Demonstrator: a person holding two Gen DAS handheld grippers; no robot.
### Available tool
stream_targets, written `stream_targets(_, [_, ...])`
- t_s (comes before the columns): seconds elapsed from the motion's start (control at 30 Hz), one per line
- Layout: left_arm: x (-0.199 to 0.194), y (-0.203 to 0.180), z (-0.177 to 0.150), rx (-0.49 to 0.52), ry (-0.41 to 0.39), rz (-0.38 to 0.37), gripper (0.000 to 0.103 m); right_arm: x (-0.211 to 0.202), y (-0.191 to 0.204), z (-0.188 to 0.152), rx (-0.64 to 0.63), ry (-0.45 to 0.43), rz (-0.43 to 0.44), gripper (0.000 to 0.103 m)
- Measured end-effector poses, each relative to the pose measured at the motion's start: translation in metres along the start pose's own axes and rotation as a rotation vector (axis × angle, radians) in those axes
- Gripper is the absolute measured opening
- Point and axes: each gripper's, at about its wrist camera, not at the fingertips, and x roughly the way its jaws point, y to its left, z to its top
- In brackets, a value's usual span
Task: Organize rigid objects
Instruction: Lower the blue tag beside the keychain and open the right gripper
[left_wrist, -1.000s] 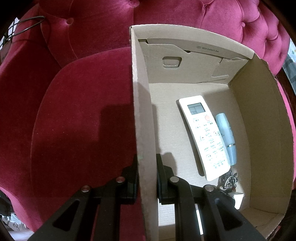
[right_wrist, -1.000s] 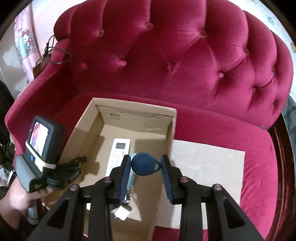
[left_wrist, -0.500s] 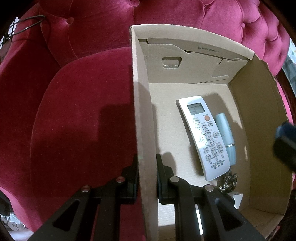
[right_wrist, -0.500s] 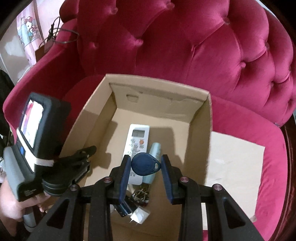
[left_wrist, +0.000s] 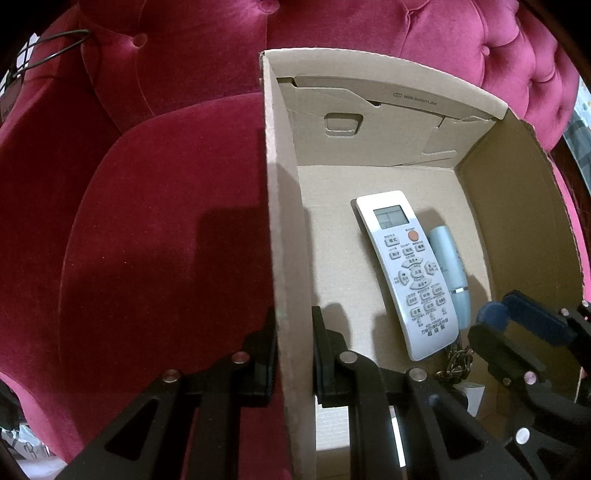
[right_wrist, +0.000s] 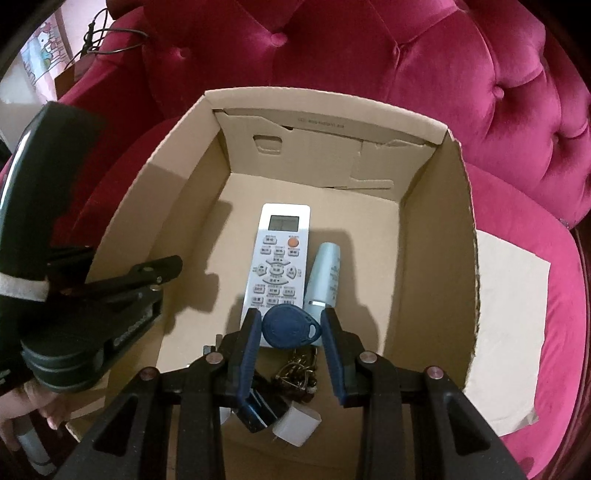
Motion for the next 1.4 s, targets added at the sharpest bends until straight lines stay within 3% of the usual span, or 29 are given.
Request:
stream_targets(0.47, [-0.001,0.000,0.000,-0.002,-0.001,0.003,0.016,0.004,-0.001,-0.002,0.020,0.002,0.004,0.036])
stream_targets(0.5, [-0.001,-0.001,0.000,0.000,-0.001,0.004,0.017,0.005,-0.001,-0.002,0.018,0.003,-0.002,0.038])
stream_targets(0.57, [-0.002,0.000,0.000,0.000,-0.001,0.005,0.017,0.003,-0.002,-0.002,0.023,-0.006,0.001,0.051])
stream_targets(1.2, [-0.003,0.001,0.000,-0.001,0.000,0.009,0.016,-0.030,-0.002,0.008,0.009,-0.080,-0.045,0.065])
stream_targets(1.4, [-0.002,0.000,0.000,0.000,0.000,0.014,0.016,-0.046,-0.008,0.006,0.022,-0.099,-0.061,0.076])
